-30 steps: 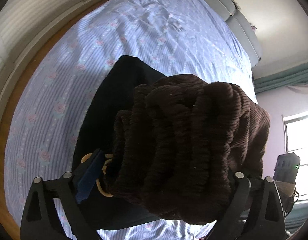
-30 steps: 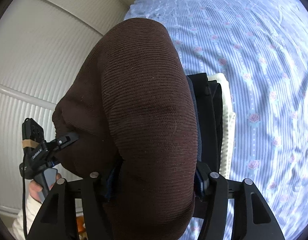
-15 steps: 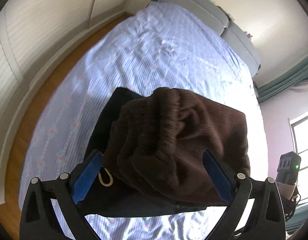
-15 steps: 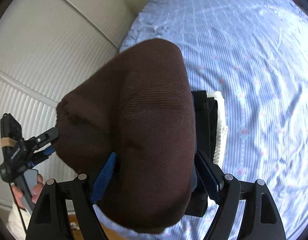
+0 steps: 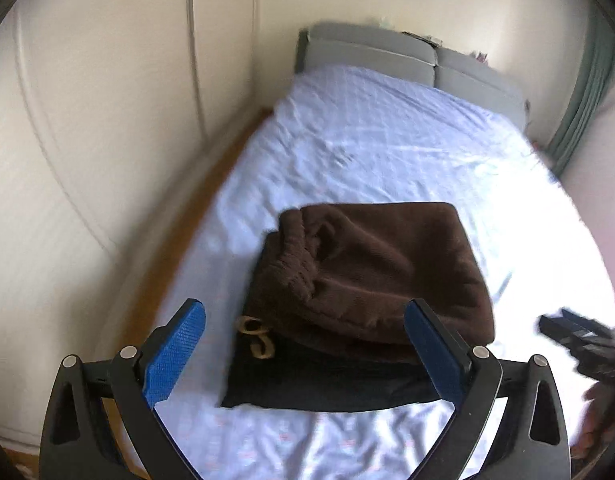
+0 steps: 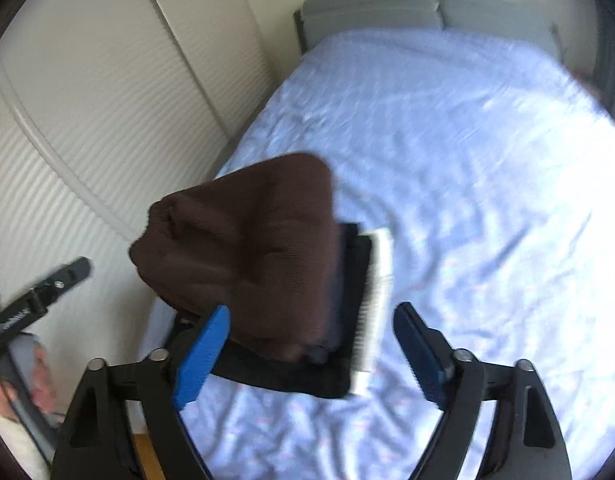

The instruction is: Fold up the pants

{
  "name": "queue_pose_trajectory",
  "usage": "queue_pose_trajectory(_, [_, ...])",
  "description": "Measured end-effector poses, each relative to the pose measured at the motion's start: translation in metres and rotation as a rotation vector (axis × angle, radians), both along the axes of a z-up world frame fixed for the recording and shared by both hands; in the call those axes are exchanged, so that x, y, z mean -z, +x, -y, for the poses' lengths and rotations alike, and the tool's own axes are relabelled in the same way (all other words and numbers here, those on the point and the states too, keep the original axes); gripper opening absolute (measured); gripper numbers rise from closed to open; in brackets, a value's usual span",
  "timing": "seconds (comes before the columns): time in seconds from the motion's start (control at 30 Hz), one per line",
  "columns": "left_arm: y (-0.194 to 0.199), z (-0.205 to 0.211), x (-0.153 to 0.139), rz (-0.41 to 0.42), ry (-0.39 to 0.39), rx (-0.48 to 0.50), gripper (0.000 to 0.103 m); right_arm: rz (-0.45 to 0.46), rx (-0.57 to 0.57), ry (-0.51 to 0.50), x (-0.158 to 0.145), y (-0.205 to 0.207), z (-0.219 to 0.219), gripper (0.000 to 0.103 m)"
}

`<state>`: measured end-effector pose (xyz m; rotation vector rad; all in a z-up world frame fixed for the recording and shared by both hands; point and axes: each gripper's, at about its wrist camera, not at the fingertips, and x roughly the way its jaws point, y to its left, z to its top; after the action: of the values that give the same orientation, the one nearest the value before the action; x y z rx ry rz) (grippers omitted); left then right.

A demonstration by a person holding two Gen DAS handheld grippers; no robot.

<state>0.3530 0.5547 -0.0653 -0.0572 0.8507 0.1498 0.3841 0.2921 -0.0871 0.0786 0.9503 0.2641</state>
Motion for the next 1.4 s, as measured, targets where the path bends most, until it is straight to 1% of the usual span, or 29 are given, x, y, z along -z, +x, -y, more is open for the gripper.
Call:
queue_pose_trajectory(0.07, [-0.017, 0.021, -0.012, 0.033, 0.073, 0.005, 0.101, 0.033, 0.017, -0.039, -0.012, -0.013, 0.013, 0.092])
queue_pose_trajectory(0.1, [-0.025, 0.032, -0.018, 0.050, 0.087, 0.019, 0.101, 0.042, 0.027, -0.048, -0.020, -0.024, 0.024, 0.092])
queue_pose_trajectory(0.13, [-0.034, 0.046, -0.024, 0.062, 0.083, 0.037, 0.102, 0.044, 0.033, -0.039, -0.026, -0.031, 0.033, 0.092])
queue_pose_trajectory(0.2, [-0.051, 0.070, -0.031, 0.076, 0.068, 0.066, 0.103, 0.046, 0.049, -0.008, -0.038, -0.048, 0.056, 0.092])
queue_pose_trajectory(0.27, [-0.066, 0.096, -0.036, 0.083, 0.047, 0.091, 0.103, 0.051, 0.062, 0.000, -0.047, -0.060, 0.074, 0.092])
queue_pose_trajectory(0.4, [-0.090, 0.153, -0.044, 0.089, -0.013, 0.141, 0.103, 0.074, 0.078, -0.002, -0.063, -0.098, 0.122, 0.092])
queue_pose_trajectory(0.57, [-0.121, 0.223, -0.058, 0.097, -0.100, 0.169, 0.103, 0.087, 0.110, -0.009, -0.074, -0.148, 0.193, 0.092])
queue_pose_trajectory(0.6, [-0.127, 0.239, -0.061, 0.100, -0.102, 0.178, 0.103, 0.086, 0.124, -0.006, -0.075, -0.160, 0.214, 0.092])
queue_pose_trajectory(0.63, [-0.133, 0.251, -0.063, 0.104, -0.100, 0.186, 0.103, 0.086, 0.132, -0.005, -0.077, -0.165, 0.224, 0.092])
queue_pose_trajectory(0.7, [-0.143, 0.280, -0.067, 0.110, -0.087, 0.207, 0.103, 0.094, 0.154, -0.006, -0.081, -0.184, 0.258, 0.092])
queue_pose_trajectory(0.87, [-0.170, 0.345, -0.075, 0.129, -0.090, 0.264, 0.103, 0.120, 0.175, -0.011, -0.091, -0.217, 0.316, 0.092])
queue_pose_trajectory(0.97, [-0.182, 0.374, -0.078, 0.123, -0.100, 0.288, 0.103, 0.146, 0.188, -0.020, -0.099, -0.237, 0.345, 0.092])
queue_pose_trajectory(1.1, [-0.201, 0.407, -0.087, 0.138, -0.099, 0.309, 0.103, 0.161, 0.199, -0.030, -0.105, -0.256, 0.370, 0.092])
queue_pose_trajectory(1.17, [-0.210, 0.419, -0.092, 0.147, -0.086, 0.320, 0.103, 0.166, 0.204, -0.022, -0.108, -0.264, 0.381, 0.092])
queue_pose_trajectory(1.4, [-0.231, 0.443, -0.105, 0.160, -0.076, 0.351, 0.103, 0.198, 0.230, -0.011, -0.122, -0.288, 0.404, 0.092])
